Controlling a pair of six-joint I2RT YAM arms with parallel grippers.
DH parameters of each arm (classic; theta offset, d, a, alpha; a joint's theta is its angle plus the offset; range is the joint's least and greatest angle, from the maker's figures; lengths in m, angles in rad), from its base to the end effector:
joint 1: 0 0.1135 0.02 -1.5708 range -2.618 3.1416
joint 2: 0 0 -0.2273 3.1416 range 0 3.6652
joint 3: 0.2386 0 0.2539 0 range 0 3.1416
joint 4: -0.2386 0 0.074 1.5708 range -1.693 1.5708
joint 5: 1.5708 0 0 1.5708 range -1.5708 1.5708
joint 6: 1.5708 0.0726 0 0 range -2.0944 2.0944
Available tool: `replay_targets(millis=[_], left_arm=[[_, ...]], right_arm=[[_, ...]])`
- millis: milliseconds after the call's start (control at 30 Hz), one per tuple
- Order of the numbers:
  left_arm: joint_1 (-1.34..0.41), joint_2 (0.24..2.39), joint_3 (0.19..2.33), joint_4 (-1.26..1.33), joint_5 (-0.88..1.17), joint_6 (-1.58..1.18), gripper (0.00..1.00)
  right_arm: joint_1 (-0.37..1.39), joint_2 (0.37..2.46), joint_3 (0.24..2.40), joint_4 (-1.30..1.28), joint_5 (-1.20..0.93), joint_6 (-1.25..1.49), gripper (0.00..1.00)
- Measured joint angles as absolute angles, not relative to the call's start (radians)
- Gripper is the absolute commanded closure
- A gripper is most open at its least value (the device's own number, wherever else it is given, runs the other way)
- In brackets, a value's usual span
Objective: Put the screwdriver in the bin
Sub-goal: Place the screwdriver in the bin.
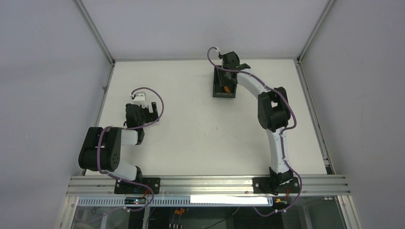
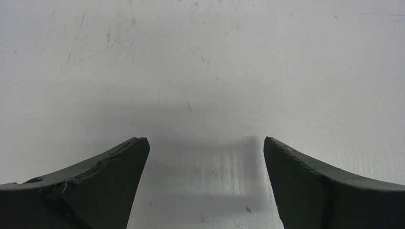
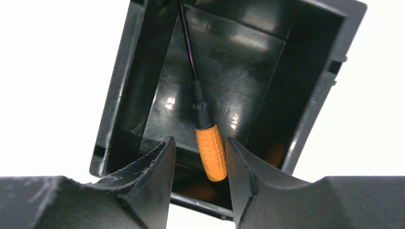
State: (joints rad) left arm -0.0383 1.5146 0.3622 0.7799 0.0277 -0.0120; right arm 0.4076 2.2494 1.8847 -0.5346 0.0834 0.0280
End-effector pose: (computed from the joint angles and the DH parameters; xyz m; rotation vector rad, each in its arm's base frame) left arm 0.2985 -0.0135 0.0861 0.0440 1.9431 -0.0603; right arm 0.4666 0.1949 0.1439 -0.4302 2.4299 0.0855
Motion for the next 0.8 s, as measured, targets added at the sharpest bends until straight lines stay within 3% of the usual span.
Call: replay_targets(millis=[367, 600, 800], left_arm=[[-0.038, 1.515, 0.362, 0.78, 0.028, -0.012, 0.01], [-0.038, 1.515, 0.362, 0.78, 0.028, -0.012, 0.01], [-0.038, 1.515, 0.362, 0.78, 0.028, -0.012, 0.01]], right_arm=[[0.408, 2.133, 2.011, -0.632, 0.119, 0.084, 0.34], [0.408, 2.045, 2.074, -0.667, 0.117, 0.11, 0.06], [0.408, 1.972, 2.088, -0.691, 0.117, 0.11, 0.01]])
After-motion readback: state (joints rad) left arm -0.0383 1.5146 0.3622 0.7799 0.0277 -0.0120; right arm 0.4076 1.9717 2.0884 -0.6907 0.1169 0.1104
